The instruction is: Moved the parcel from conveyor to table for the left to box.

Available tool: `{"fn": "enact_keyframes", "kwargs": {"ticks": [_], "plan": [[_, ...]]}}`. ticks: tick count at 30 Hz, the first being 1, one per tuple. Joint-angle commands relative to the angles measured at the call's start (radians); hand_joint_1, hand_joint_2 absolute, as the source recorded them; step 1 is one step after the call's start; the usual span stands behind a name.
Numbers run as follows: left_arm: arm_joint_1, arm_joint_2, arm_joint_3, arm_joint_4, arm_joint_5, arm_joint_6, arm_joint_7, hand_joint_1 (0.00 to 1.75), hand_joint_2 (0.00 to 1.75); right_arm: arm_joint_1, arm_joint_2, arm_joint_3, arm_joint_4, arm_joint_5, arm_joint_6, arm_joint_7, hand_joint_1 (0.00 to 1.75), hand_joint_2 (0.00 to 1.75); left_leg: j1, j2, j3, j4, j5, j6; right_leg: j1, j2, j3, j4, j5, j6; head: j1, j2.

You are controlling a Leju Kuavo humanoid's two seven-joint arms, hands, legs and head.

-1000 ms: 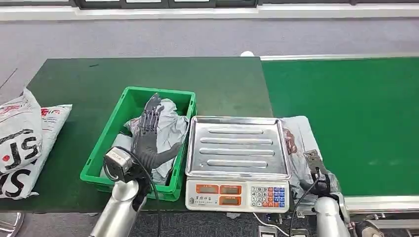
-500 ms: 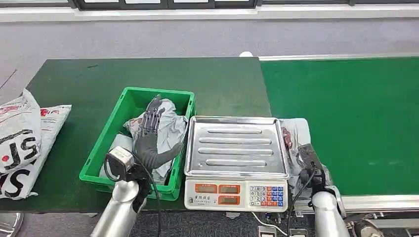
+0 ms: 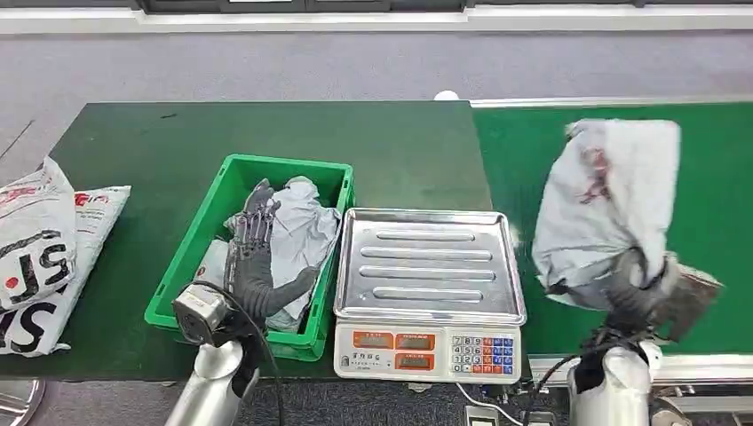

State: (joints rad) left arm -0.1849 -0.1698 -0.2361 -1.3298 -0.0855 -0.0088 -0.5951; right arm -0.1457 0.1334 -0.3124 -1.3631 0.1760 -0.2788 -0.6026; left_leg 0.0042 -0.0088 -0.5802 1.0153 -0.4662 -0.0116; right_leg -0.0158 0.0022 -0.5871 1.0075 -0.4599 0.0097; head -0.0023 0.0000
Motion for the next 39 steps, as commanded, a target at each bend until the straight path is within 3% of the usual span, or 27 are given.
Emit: {"fn": "enact_keyframes", "kwargs": {"ticks": [1, 5, 7, 8, 9, 10, 12, 14, 16, 19, 29, 33, 37, 39], "plan": [[-0.025, -0.004, 0.005, 0.027, 0.007, -0.009, -0.009, 0.00, 1.75, 0.123, 0.134, -0.038, -0.490, -0.094, -0.137, -0.096, 1.75, 1.75, -0.001, 0.000, 0.000, 0.000, 0.000, 0.000, -0.001, -0.001, -0.001, 0.001, -0.001, -0.001, 0.000, 0.000], [-0.045, -0.008, -0.001, 0.028, 0.013, -0.007, -0.016, 0.00, 1.75, 0.148, 0.097, 0.055, -0.648, -0.080, -0.283, -0.096, 1.75, 1.75, -0.001, -0.002, -0.002, 0.000, 0.000, 0.000, -0.001, -0.003, -0.002, 0.001, -0.001, -0.001, 0.000, 0.000], [-0.051, -0.006, -0.003, 0.025, 0.016, -0.004, -0.020, 0.00, 1.75, 0.148, 0.067, 0.109, -0.639, -0.044, -0.309, -0.096, 1.75, 1.75, 0.000, 0.001, -0.002, 0.001, 0.000, 0.000, -0.001, -0.001, -0.002, 0.001, 0.000, -0.001, 0.000, 0.000], [-0.060, -0.004, -0.002, 0.019, 0.020, 0.003, -0.026, 0.00, 1.75, 0.134, 0.015, 0.206, -0.562, 0.128, -0.359, -0.096, 1.75, 1.75, 0.000, 0.002, -0.001, 0.000, 0.000, 0.000, -0.001, 0.001, -0.002, 0.000, 0.000, -0.001, 0.000, 0.000], [-0.060, 0.001, -0.001, 0.010, 0.025, 0.012, -0.029, 0.00, 1.75, 0.106, 0.013, 0.235, -0.478, 0.247, -0.285, -0.077, 1.75, 1.75, 0.000, 0.003, -0.001, 0.000, 0.000, 0.000, 0.000, 0.002, -0.001, 0.000, 0.001, -0.001, 0.000, 0.000], [-0.054, 0.005, 0.005, -0.005, 0.032, 0.028, -0.036, 0.00, 1.75, 0.061, 0.005, 0.275, -0.397, 0.423, -0.186, 0.015, 1.75, 1.75, 0.000, 0.006, 0.000, -0.001, 0.000, 0.000, 0.000, 0.005, -0.001, -0.001, 0.001, -0.001, 0.000, 0.000], [-0.039, 0.013, 0.009, -0.031, 0.035, 0.033, -0.041, 0.00, 1.75, -0.013, -0.001, 0.354, -0.258, 0.608, -0.072, 0.127, 1.75, 1.75, 0.000, 0.012, 0.002, -0.001, 0.000, 0.000, 0.000, 0.011, -0.001, -0.002, 0.003, -0.001, 0.000, 0.000], [-0.027, 0.013, 0.014, -0.044, 0.037, 0.032, -0.042, 0.00, 1.75, -0.051, -0.009, 0.428, -0.128, 0.675, -0.015, 0.190, 1.75, 1.75, 0.001, 0.015, -0.005, -0.001, -0.001, 0.000, 0.000, 0.013, 0.000, -0.001, 0.004, -0.001, 0.000, 0.000], [-0.020, 0.015, 0.013, -0.045, 0.037, 0.031, -0.043, 0.00, 1.75, -0.054, -0.005, 0.460, -0.072, 0.675, -0.014, 0.202, 1.75, 1.75, 0.002, 0.016, -0.003, -0.003, -0.001, 0.000, 0.002, 0.015, 0.001, -0.004, 0.004, -0.002, 0.000, 0.000], [-0.017, 0.019, 0.010, -0.044, 0.037, 0.034, -0.047, 0.00, 1.75, -0.069, -0.028, 0.532, 0.000, 0.693, 0.068, 0.271, 1.75, 1.75, 0.001, 0.008, 0.004, -0.003, 0.003, 0.000, 0.001, 0.006, 0.002, -0.003, 0.003, -0.002, 0.000, 0.000], [-0.017, 0.018, 0.011, -0.045, 0.035, 0.041, -0.050, 0.00, 1.75, -0.070, -0.035, 0.534, -0.007, 0.691, 0.078, 0.281, 1.75, 1.75, 0.002, 0.001, 0.000, -0.003, 0.005, 0.000, 0.001, 0.001, 0.001, -0.003, 0.003, -0.001, 0.000, 0.000], [-0.019, 0.034, -0.004, -0.030, 0.032, 0.053, -0.052, 0.00, 1.75, -0.097, -0.037, 0.591, 0.080, 0.694, 0.186, 0.358, 1.75, 1.75, 0.002, 0.002, 0.000, -0.003, 0.005, 0.000, 0.001, 0.002, 0.001, -0.003, 0.004, -0.002, 0.000, 0.000], [-0.027, 0.038, -0.013, -0.005, 0.037, 0.060, -0.051, 0.00, 1.75, -0.111, -0.040, 0.639, 0.149, 0.638, 0.281, 0.354, 1.75, 1.75, 0.002, 0.002, 0.000, -0.003, 0.005, 0.000, 0.001, 0.001, 0.000, -0.002, 0.003, -0.002, 0.000, 0.000], [-0.024, 0.040, -0.013, -0.001, 0.030, 0.080, -0.044, 0.00, 1.75, -0.127, -0.055, 0.674, 0.192, 0.676, 0.278, 0.418, 1.75, 1.75, 0.002, 0.002, 0.000, -0.003, 0.005, -0.001, 0.002, 0.001, 0.001, -0.004, 0.004, -0.002, 0.000, 0.000]]}}
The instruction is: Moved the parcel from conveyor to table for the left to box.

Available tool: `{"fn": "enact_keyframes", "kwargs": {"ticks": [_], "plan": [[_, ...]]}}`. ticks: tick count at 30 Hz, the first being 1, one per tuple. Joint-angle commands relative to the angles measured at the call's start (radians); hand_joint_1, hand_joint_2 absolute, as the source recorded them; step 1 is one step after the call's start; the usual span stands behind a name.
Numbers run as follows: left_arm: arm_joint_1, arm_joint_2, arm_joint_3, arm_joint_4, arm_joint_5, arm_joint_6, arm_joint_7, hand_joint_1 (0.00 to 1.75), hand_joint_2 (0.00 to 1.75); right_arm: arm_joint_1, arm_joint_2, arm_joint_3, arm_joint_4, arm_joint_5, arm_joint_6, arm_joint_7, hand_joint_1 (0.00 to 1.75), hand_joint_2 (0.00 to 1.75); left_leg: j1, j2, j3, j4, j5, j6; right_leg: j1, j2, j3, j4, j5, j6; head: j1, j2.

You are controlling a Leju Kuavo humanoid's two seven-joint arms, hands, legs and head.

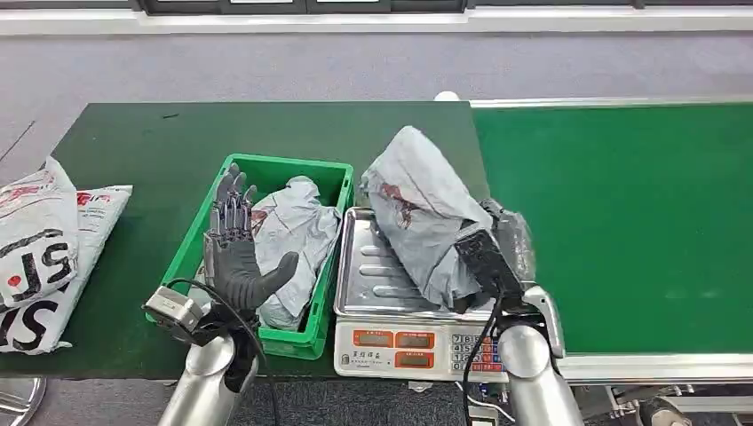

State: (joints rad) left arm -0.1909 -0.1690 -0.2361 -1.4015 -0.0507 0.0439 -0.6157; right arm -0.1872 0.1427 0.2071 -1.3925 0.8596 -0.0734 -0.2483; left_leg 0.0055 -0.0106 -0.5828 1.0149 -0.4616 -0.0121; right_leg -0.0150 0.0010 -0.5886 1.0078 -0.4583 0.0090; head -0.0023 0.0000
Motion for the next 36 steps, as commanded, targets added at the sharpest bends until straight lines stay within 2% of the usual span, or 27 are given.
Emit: {"fn": "enact_keyframes", "kwargs": {"ticks": [1, 3, 5, 12, 13, 14, 15, 16, 23, 24, 30, 34, 36], "plan": [[-0.013, 0.042, -0.013, 0.066, -0.005, 0.031, -0.022, 0.00, 1.75, -0.090, -0.061, 0.159, 0.233, -0.001, 0.050, 0.084, 1.75, 1.75, 0.001, 0.004, 0.003, -0.003, 0.000, 0.000, 0.001, 0.003, 0.002, -0.003, 0.002, -0.001, 0.000, 0.000], [-0.002, 0.044, -0.011, 0.056, -0.006, 0.036, -0.017, 0.00, 1.75, -0.096, -0.060, 0.165, 0.246, -0.009, 0.049, 0.117, 1.75, 1.75, 0.000, 0.004, 0.003, -0.002, 0.000, 0.000, 0.001, 0.003, 0.002, -0.003, 0.001, -0.001, 0.000, 0.000], [-0.003, 0.041, -0.013, 0.061, -0.007, 0.036, -0.014, 0.00, 1.75, -0.096, -0.074, 0.186, 0.261, -0.039, 0.109, 0.127, 1.75, 1.75, 0.000, 0.003, 0.003, -0.003, 0.001, 0.000, 0.001, 0.002, 0.002, -0.003, 0.001, -0.001, 0.000, 0.000], [-0.016, 0.047, -0.024, 0.076, -0.008, 0.040, -0.004, 0.00, 1.75, -0.091, -0.108, 0.234, 0.245, -0.095, 0.138, 0.045, 1.75, 1.75, 0.001, 0.002, 0.003, -0.003, 0.001, 0.000, 0.001, 0.001, 0.002, -0.003, 0.002, -0.001, 0.000, 0.000], [-0.017, 0.047, -0.027, 0.079, -0.008, 0.040, -0.004, 0.00, 1.75, -0.083, -0.118, 0.243, 0.216, -0.133, 0.153, -0.006, 1.15, 1.75, 0.001, 0.002, 0.002, -0.002, 0.000, 0.000, 0.001, 0.001, 0.001, -0.003, 0.001, -0.001, 0.000, 0.000], [-0.017, 0.047, -0.027, 0.079, -0.008, 0.040, -0.004, 0.00, 1.75, -0.083, -0.118, 0.243, 0.216, -0.133, 0.153, -0.006, 1.15, 1.75, 0.000, 0.002, 0.001, -0.001, 0.000, 0.000, 0.000, 0.001, 0.000, -0.001, 0.001, 0.000, 0.000, 0.000], [-0.020, 0.045, -0.029, 0.084, -0.008, 0.040, -0.004, 0.00, 1.75, -0.078, -0.128, 0.249, 0.196, -0.143, 0.158, -0.027, 0.00, 1.75, 0.001, 0.002, 0.001, -0.002, 0.001, 0.000, 0.001, 0.001, 0.001, -0.003, 0.001, -0.001, 0.000, 0.000], [-0.023, 0.045, -0.032, 0.088, -0.006, 0.038, -0.005, 0.00, 1.75, -0.067, -0.136, 0.247, 0.164, -0.179, 0.166, -0.065, 0.00, 1.75, 0.000, 0.001, 0.001, -0.001, 0.001, 0.000, 0.000, 0.000, 0.000, -0.001, 0.001, -0.001, 0.000, 0.000], [-0.023, 0.045, -0.032, 0.088, -0.006, 0.038, -0.005, 0.00, 1.75, -0.065, -0.139, 0.246, 0.152, -0.179, 0.165, -0.065, 0.00, 1.75, 0.000, 0.001, 0.001, -0.001, 0.000, 0.000, 0.000, 0.001, 0.000, -0.001, 0.001, -0.001, 0.000, 0.000], [-0.018, 0.045, -0.029, 0.081, -0.002, 0.042, -0.009, 0.00, 1.75, -0.059, -0.132, 0.231, 0.133, -0.221, 0.151, -0.117, 0.00, 1.75, 0.001, 0.002, 0.001, -0.002, 0.001, 0.000, 0.001, 0.001, 0.001, -0.003, 0.001, -0.001, 0.000, 0.000], [0.008, 0.043, -0.022, 0.049, -0.001, 0.043, -0.011, 0.00, 1.75, 0.015, -0.098, 0.108, -0.087, -0.370, 0.052, -0.267, 0.00, 1.75, 0.000, 0.001, 0.000, -0.001, 0.000, 0.000, 0.000, 0.000, -0.001, -0.001, 0.000, -0.001, 0.000, 0.000], [0.016, 0.039, -0.018, 0.038, -0.002, 0.042, -0.012, 0.00, 1.75, 0.055, -0.093, 0.062, -0.154, -0.411, 0.033, -0.287, 0.00, 1.75, 0.000, -0.001, 0.000, -0.001, 0.000, 0.000, 0.000, -0.002, -0.001, -0.001, 0.000, 0.000, 0.000, 0.000], [0.011, 0.036, -0.016, 0.039, -0.001, 0.038, -0.013, 0.00, 1.75, 0.069, -0.075, 0.028, -0.185, -0.456, 0.008, -0.337, 0.00, 1.75, 0.000, 0.000, 0.000, -0.001, 0.000, 0.000, 0.000, -0.001, -0.001, -0.001, 0.000, -0.001, 0.000, 0.000]]}}
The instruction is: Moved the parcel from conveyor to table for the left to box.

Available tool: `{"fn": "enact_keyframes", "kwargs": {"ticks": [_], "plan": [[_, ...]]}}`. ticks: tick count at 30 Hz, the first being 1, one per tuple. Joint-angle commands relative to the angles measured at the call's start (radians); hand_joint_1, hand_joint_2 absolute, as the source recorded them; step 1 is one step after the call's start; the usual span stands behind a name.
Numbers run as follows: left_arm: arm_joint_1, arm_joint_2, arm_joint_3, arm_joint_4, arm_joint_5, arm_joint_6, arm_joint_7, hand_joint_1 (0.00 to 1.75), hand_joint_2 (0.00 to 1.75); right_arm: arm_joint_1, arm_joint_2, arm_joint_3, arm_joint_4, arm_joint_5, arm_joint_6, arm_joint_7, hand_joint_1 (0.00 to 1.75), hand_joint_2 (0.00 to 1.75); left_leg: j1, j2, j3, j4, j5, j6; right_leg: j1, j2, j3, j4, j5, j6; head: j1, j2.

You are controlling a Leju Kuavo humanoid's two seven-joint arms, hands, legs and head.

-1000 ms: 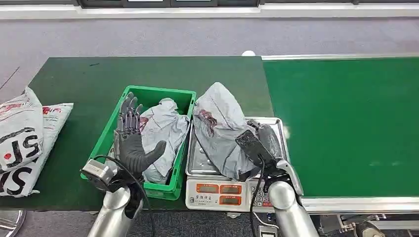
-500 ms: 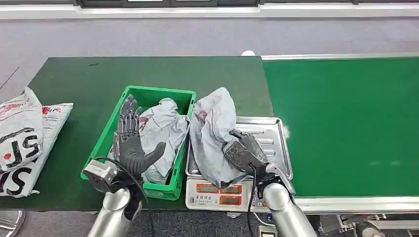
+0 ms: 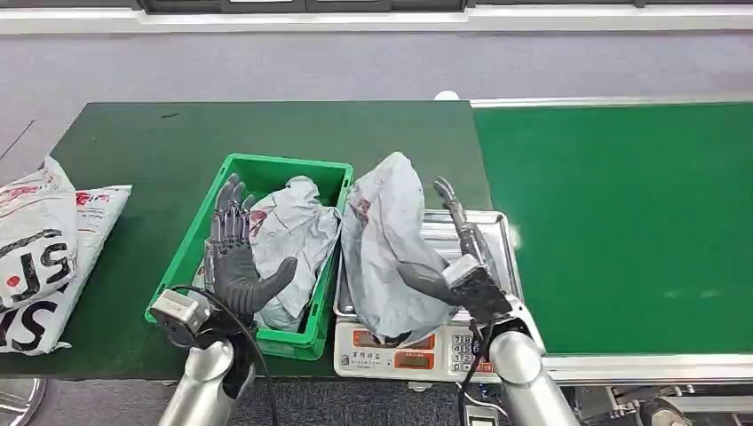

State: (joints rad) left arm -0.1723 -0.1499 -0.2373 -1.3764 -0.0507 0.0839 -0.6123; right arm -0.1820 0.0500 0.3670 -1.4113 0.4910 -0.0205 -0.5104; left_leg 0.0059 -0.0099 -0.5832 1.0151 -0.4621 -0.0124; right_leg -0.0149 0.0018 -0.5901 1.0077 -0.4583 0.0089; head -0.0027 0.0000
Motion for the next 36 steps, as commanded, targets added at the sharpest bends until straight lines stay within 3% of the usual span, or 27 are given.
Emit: {"fn": "enact_keyframes", "kwargs": {"ticks": [1, 11, 14, 17, 19, 30, 31, 32, 36], "plan": [[-0.013, 0.016, -0.018, 0.017, -0.002, -0.005, -0.019, 0.00, 1.75, 0.073, 0.024, -0.146, -0.187, -0.105, -0.056, -0.090, 0.00, 1.75, 0.001, 0.000, 0.001, -0.001, 0.000, 0.000, 0.001, -0.002, 0.002, -0.002, 0.000, -0.001, 0.000, 0.000], [-0.037, 0.005, -0.024, 0.048, 0.011, -0.035, -0.021, 0.00, 1.75, 0.127, 0.073, -0.228, -0.293, -0.208, -0.115, -0.173, 0.00, 1.75, -0.001, -0.001, 0.000, -0.001, 0.000, 0.000, 0.000, -0.002, 0.000, -0.001, 0.000, -0.001, 0.000, 0.000], [-0.096, 0.002, -0.076, 0.116, -0.035, -0.072, -0.010, 0.00, 1.75, 0.124, 0.074, -0.221, -0.322, -0.264, -0.155, -0.188, 0.00, 1.75, 0.000, -0.002, 0.000, -0.001, 0.000, 0.000, 0.001, -0.003, 0.001, -0.001, 0.000, -0.001, 0.000, 0.000], [-0.220, -0.004, -0.212, 0.264, -0.228, -0.130, 0.054, 0.00, 1.75, 0.104, 0.070, -0.205, -0.317, -0.276, -0.173, -0.188, 0.00, 1.75, 0.001, -0.004, 0.000, 0.000, 0.001, 0.001, 0.001, -0.006, 0.001, -0.001, 0.000, 0.000, 0.000, 0.000], [-0.294, -0.032, -0.277, 0.376, -0.377, -0.042, 0.100, 0.00, 1.75, 0.104, 0.073, -0.206, -0.303, -0.266, -0.183, -0.188, 0.00, 1.75, 0.000, -0.005, -0.001, 0.000, 0.001, 0.001, 0.000, -0.007, 0.001, -0.001, 0.000, 0.000, 0.000, 0.000], [-0.390, -0.105, -0.409, 0.553, -0.543, -0.095, 0.197, 0.00, 1.75, 0.079, 0.098, -0.234, -0.286, -0.255, -0.157, -0.175, 0.00, 1.75, -0.002, 0.000, 0.001, 0.000, 0.001, 0.001, -0.002, -0.001, 0.001, -0.001, 0.002, 0.000, 0.000, 0.000], [-0.425, -0.107, -0.469, 0.624, -0.651, -0.088, 0.313, 0.00, 1.75, 0.083, 0.101, -0.241, -0.290, -0.252, -0.160, -0.173, 0.00, 1.75, -0.002, 0.000, 0.002, -0.001, 0.001, 0.001, -0.001, -0.001, 0.001, -0.002, 0.002, 0.000, 0.000, 0.000], [-0.442, -0.124, -0.482, 0.688, -0.692, -0.116, 0.354, 0.00, 1.75, 0.087, 0.103, -0.247, -0.294, -0.249, -0.158, -0.170, 0.00, 1.75, -0.001, 0.001, 0.001, 0.000, 0.000, 0.001, -0.001, 0.000, 0.001, -0.001, 0.002, 0.000, 0.000, 0.000], [-0.488, -0.175, -0.484, 0.925, -0.746, -0.143, 0.441, 0.00, 1.75, 0.089, 0.132, -0.263, -0.292, -0.221, -0.143, -0.152, 0.00, 1.75, -0.001, -0.001, 0.002, -0.001, 0.001, 0.001, -0.001, -0.001, 0.002, -0.002, 0.002, 0.001, 0.000, 0.000]]}}
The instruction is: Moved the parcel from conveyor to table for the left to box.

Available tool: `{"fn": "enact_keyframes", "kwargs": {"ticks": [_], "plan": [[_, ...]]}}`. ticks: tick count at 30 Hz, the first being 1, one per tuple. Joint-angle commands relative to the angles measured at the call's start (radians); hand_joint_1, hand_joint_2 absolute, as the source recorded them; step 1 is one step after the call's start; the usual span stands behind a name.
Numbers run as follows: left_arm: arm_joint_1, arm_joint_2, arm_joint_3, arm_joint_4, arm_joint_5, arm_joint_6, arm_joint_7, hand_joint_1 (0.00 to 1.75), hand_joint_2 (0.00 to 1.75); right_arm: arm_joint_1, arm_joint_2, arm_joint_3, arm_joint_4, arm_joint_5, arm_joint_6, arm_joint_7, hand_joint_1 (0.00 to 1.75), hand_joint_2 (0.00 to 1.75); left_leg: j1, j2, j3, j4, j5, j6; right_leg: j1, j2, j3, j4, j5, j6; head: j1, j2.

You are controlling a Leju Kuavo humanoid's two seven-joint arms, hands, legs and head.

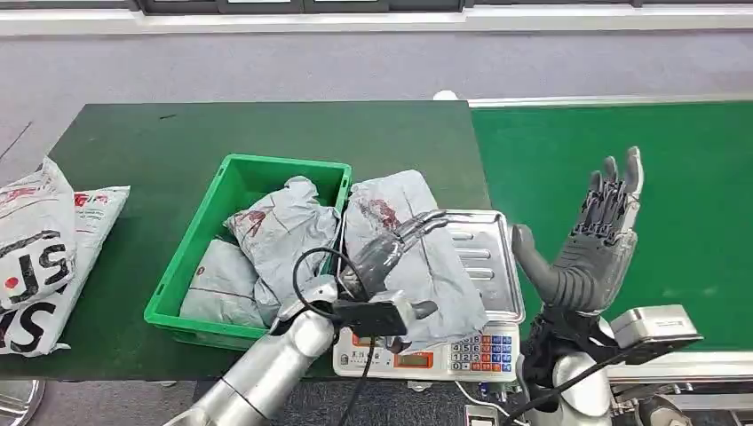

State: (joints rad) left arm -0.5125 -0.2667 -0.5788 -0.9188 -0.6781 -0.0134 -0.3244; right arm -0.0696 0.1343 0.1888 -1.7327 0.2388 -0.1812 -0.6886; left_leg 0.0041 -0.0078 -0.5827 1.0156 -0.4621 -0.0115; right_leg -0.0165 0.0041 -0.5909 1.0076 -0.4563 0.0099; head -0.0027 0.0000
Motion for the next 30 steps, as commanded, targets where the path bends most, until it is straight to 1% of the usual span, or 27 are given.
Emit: {"fn": "enact_keyframes", "kwargs": {"ticks": [1, 4, 5, 6, 8, 13, 14, 16, 22, 25, 26, 29, 30], "plan": [[-0.148, -0.058, -0.140, 0.474, -0.121, -0.040, 0.150, 0.00, 1.75, -0.023, 0.049, -0.085, 0.029, 0.034, 0.017, 0.026, 0.00, 1.75, 0.001, -0.002, 0.002, -0.002, 0.002, 0.000, 0.001, -0.003, 0.004, -0.003, 0.001, -0.001, 0.000, 0.000], [-0.151, -0.056, -0.138, 0.477, -0.121, -0.038, 0.148, 0.00, 1.75, -0.022, 0.050, -0.085, 0.030, 0.035, 0.017, 0.026, 0.00, 1.75, 0.001, 0.001, 0.001, -0.001, 0.001, 0.000, 0.001, 0.000, 0.002, -0.002, 0.001, -0.001, 0.000, 0.000], [-0.158, -0.055, -0.150, 0.495, -0.154, -0.036, 0.203, 0.00, 1.75, -0.021, 0.055, -0.094, 0.032, 0.041, 0.019, 0.033, 0.00, 1.75, 0.001, 0.001, 0.002, -0.002, 0.001, 0.000, 0.002, -0.001, 0.002, -0.004, 0.002, -0.001, 0.000, 0.000], [-0.161, -0.051, -0.161, 0.502, -0.179, -0.020, 0.233, 0.00, 1.75, -0.021, 0.058, -0.100, 0.034, 0.044, 0.017, 0.036, 0.00, 1.75, 0.000, 0.000, 0.001, -0.001, 0.001, 0.000, 0.001, -0.001, 0.002, -0.002, 0.001, -0.001, 0.000, 0.000], [-0.164, -0.045, -0.150, 0.514, -0.192, -0.002, 0.260, 0.00, 1.75, -0.014, 0.063, -0.111, 0.028, 0.050, 0.016, 0.040, 0.00, 1.75, 0.000, 0.001, 0.002, -0.003, 0.001, 0.000, 0.001, 0.000, 0.003, -0.003, 0.001, -0.001, 0.000, 0.000], [-0.164, -0.036, -0.137, 0.520, -0.196, -0.002, 0.265, 0.00, 1.75, -0.003, 0.061, -0.113, 0.032, 0.057, 0.019, 0.044, 0.00, 1.75, 0.001, 0.001, 0.003, -0.001, 0.000, 0.000, 0.001, 0.000, 0.005, -0.002, 0.001, 0.000, 0.000, 0.000], [-0.161, -0.035, -0.125, 0.516, -0.188, -0.002, 0.259, 1.75, 1.75, -0.003, 0.062, -0.112, 0.036, 0.057, 0.019, 0.044, 0.00, 1.75, 0.001, 0.002, 0.003, -0.003, 0.002, 0.000, 0.001, 0.000, 0.005, -0.004, 0.003, -0.001, 0.000, 0.000], [-0.155, -0.032, -0.112, 0.505, -0.182, 0.003, 0.238, 1.75, 1.75, 0.000, 0.062, -0.112, 0.037, 0.057, 0.016, 0.044, 0.00, 1.75, 0.001, 0.004, 0.003, -0.005, 0.003, 0.001, 0.001, 0.002, 0.004, -0.005, 0.005, -0.001, 0.000, 0.000], [-0.155, -0.032, -0.112, 0.505, -0.182, 0.003, 0.238, 1.75, 1.75, 0.000, 0.062, -0.112, 0.037, 0.057, 0.016, 0.044, 0.00, 1.75, 0.000, 0.002, 0.004, -0.001, 0.002, 0.003, 0.000, 0.001, 0.006, -0.001, 0.003, 0.001, 0.000, 0.000], [-0.155, -0.032, -0.112, 0.505, -0.182, 0.003, 0.238, 1.75, 1.75, 0.000, 0.062, -0.112, 0.037, 0.057, 0.016, 0.044, 0.00, 1.75, 0.000, 0.003, -0.004, -0.002, 0.004, 0.003, 0.000, 0.001, 0.005, -0.003, 0.006, 0.001, 0.000, 0.000], [-0.152, -0.032, -0.107, 0.500, -0.179, 0.003, 0.233, 1.75, 1.75, 0.003, 0.062, -0.113, 0.033, 0.057, 0.015, 0.044, 0.00, 1.75, 0.001, 0.002, -0.004, -0.001, 0.003, 0.003, 0.001, 0.000, 0.007, -0.002, 0.004, 0.001, 0.000, 0.000], [-0.116, -0.027, -0.051, 0.446, -0.122, -0.002, 0.130, 1.75, 1.75, 0.007, 0.062, -0.112, 0.030, 0.059, 0.020, 0.049, 0.00, 1.75, 0.001, 0.003, -0.004, -0.003, 0.005, 0.003, 0.001, 0.001, 0.005, -0.004, 0.006, 0.001, 0.000, 0.000], [-0.101, -0.025, -0.025, 0.418, -0.088, -0.001, 0.082, 1.75, 1.75, 0.006, 0.062, -0.111, 0.029, 0.059, 0.020, 0.049, 0.00, 1.75, 0.000, 0.003, -0.001, -0.002, 0.003, 0.003, 0.000, 0.001, 0.008, -0.002, 0.005, 0.001, 0.000, 0.000]]}}
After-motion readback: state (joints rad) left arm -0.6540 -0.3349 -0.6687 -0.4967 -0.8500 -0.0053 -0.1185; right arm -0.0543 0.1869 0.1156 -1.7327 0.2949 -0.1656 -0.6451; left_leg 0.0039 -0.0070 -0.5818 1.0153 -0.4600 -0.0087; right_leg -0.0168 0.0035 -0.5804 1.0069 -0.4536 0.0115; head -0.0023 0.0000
